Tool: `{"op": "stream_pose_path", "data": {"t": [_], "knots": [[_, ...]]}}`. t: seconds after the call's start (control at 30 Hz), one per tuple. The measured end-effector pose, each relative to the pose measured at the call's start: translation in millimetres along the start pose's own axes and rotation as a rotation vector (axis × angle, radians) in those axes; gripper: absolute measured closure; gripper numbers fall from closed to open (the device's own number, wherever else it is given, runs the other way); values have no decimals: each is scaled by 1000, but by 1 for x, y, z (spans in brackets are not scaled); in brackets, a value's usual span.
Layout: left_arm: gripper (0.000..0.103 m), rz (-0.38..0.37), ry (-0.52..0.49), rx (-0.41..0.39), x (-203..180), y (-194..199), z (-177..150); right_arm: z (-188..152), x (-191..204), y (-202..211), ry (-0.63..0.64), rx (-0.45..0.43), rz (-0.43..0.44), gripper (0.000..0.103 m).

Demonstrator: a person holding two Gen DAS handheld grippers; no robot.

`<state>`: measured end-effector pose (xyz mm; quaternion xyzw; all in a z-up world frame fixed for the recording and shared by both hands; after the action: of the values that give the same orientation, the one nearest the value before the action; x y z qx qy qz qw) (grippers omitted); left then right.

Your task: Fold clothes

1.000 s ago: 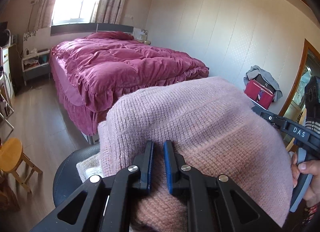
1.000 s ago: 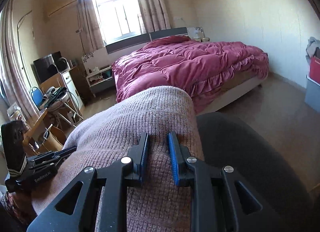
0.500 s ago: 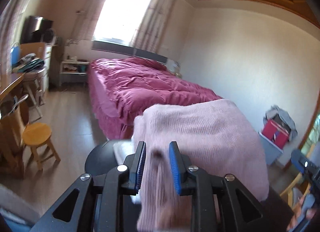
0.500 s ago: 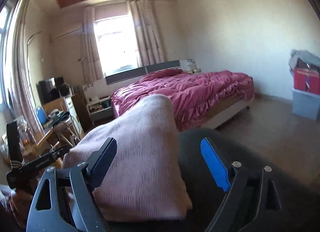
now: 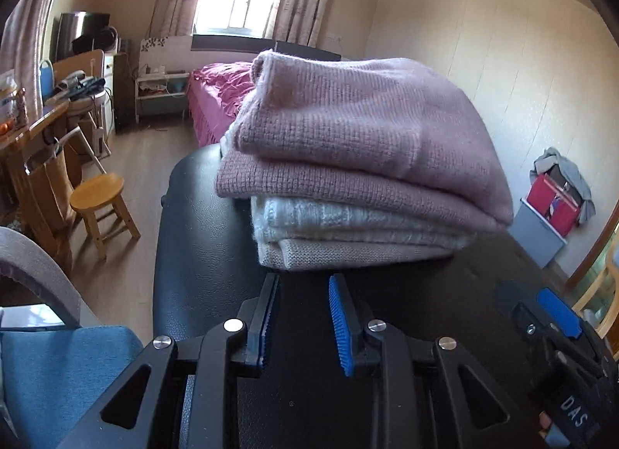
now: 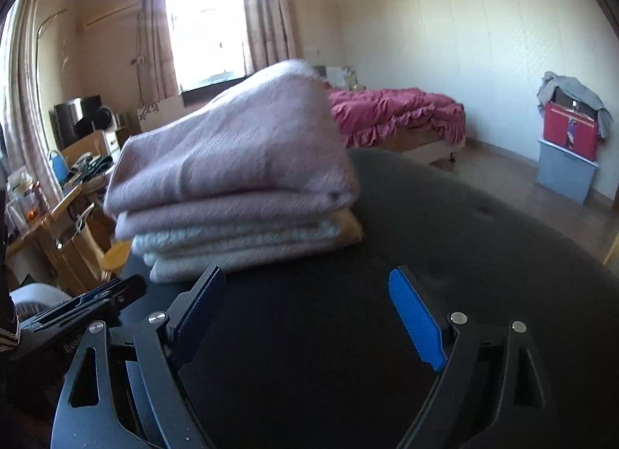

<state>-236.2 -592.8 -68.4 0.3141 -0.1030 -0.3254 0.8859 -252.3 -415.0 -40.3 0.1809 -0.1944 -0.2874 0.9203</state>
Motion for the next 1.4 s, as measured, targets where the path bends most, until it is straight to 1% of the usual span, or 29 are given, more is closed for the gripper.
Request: {"op": "stream_pose_path", "data": {"t": [0.07,0.13,0.27,0.4,0.5,0.57,0.7,0.87,1.1,1.23,1.4], "knots": [[77,33,6,-25,3,6,0,2,6,0,16,-6,7,14],[76,68,27,-46,7,9,0,1,10,0,34,-4,-4,14],[73,98,38,-64,8,8,-3,1,11,-3,44,7,-18,14],[73,129,-4,-75,0,5,-5,-1,11,-3,31,1,-16,14],[73,157,-53,-85,-15,7,-9,-1,12,-2,-3,-15,7,14],[73,172,-74,-94,-21,9,-12,-2,15,-1,2,-20,-4,14],[73,176,-76,-111,-21,13,-13,-1,20,1,26,-32,-11,14],[73,167,-59,-118,-17,15,-12,0,18,2,18,-33,-8,14],[73,131,29,-138,2,22,-9,-1,19,1,25,-27,-10,14],[73,158,38,-133,6,21,-8,-1,23,1,49,-26,-10,14],[73,191,25,-123,5,17,-7,-1,24,0,54,-23,-9,14]]}}
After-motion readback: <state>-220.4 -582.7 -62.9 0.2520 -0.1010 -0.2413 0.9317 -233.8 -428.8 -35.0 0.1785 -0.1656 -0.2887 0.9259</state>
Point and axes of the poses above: each gripper's, at about its wrist camera, not at the fingertips, and y roughly against the way its jaws point, x to its left, z to its top, the point moved 4 cm from there along -y, roughly the way its jaws point, and after that the axes turned 15 degrees about z, right-handed, at the moved point
